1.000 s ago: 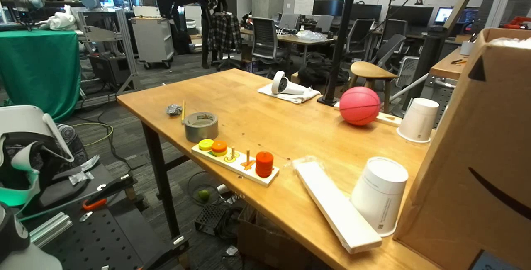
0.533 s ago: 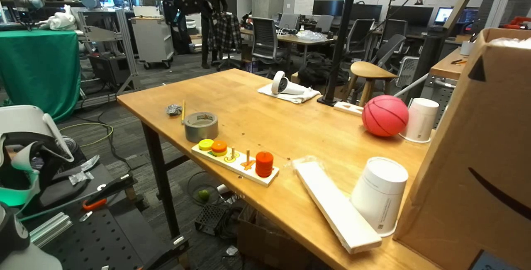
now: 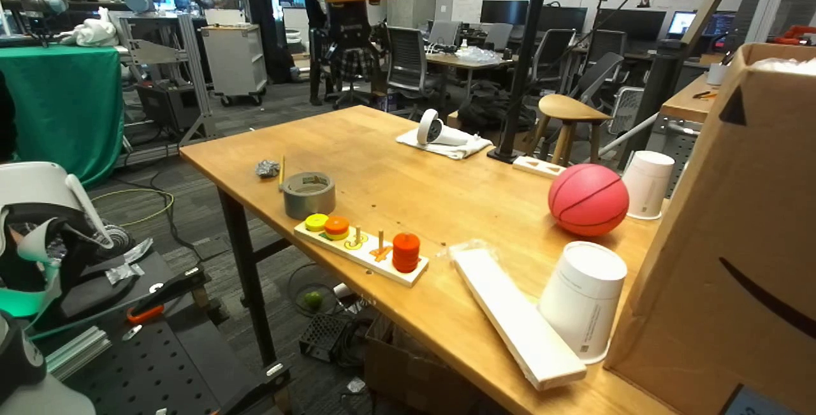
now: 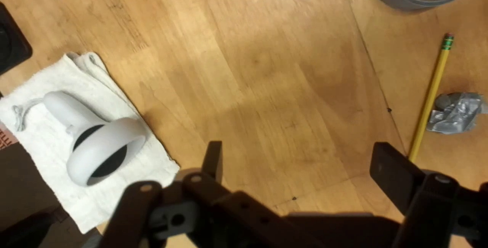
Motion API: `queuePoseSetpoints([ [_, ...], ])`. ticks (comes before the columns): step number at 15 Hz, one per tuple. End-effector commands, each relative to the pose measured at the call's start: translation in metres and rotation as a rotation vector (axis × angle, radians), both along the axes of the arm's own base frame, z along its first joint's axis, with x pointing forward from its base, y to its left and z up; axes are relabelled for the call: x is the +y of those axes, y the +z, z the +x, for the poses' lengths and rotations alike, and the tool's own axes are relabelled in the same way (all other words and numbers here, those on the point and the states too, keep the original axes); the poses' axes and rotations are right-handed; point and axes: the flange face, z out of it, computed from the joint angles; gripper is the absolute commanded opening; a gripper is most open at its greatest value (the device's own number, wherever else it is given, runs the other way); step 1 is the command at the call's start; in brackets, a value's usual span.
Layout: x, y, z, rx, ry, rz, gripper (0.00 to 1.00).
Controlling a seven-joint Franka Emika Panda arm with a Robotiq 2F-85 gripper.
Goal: Push the ball to the right side of the table
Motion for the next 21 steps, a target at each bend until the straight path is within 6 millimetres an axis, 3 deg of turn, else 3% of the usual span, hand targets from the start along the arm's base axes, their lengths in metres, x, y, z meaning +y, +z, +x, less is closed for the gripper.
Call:
queuePoseSetpoints([
  [1, -0.036, -0.019, 0.044, 0.052, -0.062, -0.027, 1.0],
  [4, -0.078, -0.039, 0.059, 0.119, -0.142, -0.072, 1.0],
  [10, -0.144, -0.062, 0.06, 0.264, -0.242, -0.15, 1.0],
  [16, -0.167, -0.042, 0.048, 0.395, -0.269, -0.141, 1.0],
  [21, -0.17, -0.024, 0.058, 0.368, -0.222, 0.005, 1.0],
])
